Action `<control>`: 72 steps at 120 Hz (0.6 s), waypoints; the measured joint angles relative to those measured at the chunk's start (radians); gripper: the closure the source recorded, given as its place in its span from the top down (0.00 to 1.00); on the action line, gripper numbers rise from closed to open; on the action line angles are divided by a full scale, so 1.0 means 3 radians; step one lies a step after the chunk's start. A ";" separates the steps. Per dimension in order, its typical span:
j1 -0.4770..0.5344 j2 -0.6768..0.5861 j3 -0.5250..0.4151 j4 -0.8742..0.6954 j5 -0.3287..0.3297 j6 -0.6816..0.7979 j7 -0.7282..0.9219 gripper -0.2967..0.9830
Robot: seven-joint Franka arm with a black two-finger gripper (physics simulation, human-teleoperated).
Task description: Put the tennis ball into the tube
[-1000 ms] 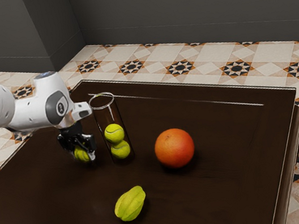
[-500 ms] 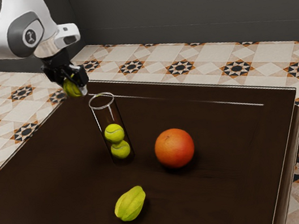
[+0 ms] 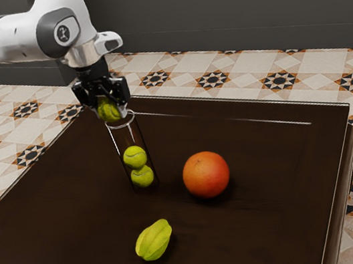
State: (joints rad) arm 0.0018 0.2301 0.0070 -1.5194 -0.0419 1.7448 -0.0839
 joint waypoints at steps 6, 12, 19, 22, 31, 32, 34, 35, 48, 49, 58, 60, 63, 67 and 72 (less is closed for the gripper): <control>0.0004 0.0065 0.0000 0.0063 -0.0003 -0.0021 -0.0051 0.51; 0.0008 0.0137 0.0001 0.0134 -0.0005 -0.0038 -0.0098 0.51; 0.0017 0.0242 0.0006 0.0249 -0.0007 -0.0055 -0.0144 0.51; 0.0025 0.0281 0.0008 0.0288 -0.0008 -0.0060 -0.0161 0.51; 0.0034 0.0337 0.0017 0.0341 -0.0010 -0.0074 -0.0209 0.52; 0.0034 0.0340 0.0018 0.0344 -0.0010 -0.0075 -0.0213 0.52; 0.0035 0.0348 0.0020 0.0349 -0.0010 -0.0077 -0.0223 0.52; 0.0036 0.0352 0.0021 0.0351 -0.0010 -0.0079 -0.0228 0.52; 0.0057 0.0396 0.0027 0.0408 -0.0015 -0.0090 -0.0276 0.52; 0.0058 0.0398 0.0027 0.0410 -0.0016 -0.0090 -0.0280 0.53; 0.0060 0.0403 0.0030 0.0414 -0.0034 -0.0096 -0.0307 0.58; 0.0060 0.0403 0.0031 0.0414 -0.0038 -0.0097 -0.0313 0.59; 0.0059 0.0402 0.0032 0.0415 -0.0043 -0.0098 -0.0322 0.61; 0.0056 0.0399 0.0032 0.0415 -0.0046 -0.0100 -0.0332 0.63; 0.0051 0.0390 0.0033 0.0415 -0.0046 -0.0102 -0.0345 0.66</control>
State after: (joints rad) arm 0.0172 0.3471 0.0168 -1.3949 -0.0558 1.7142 -0.1873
